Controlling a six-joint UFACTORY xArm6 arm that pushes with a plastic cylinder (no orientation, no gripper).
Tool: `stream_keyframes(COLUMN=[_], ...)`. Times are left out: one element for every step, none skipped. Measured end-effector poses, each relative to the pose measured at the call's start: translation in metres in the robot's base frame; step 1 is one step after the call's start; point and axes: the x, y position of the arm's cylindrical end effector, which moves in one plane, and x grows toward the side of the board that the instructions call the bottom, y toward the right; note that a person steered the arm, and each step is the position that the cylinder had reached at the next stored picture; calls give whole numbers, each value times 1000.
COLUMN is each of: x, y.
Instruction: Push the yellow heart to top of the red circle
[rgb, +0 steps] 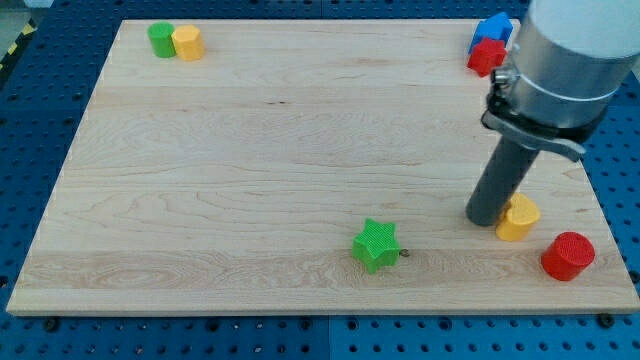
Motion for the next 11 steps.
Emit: stream_keyframes(x=[0, 0, 0, 0, 0, 0, 0, 0, -12, -21, -22], y=[1, 24, 38, 38, 43, 53, 57, 51, 13, -11, -11])
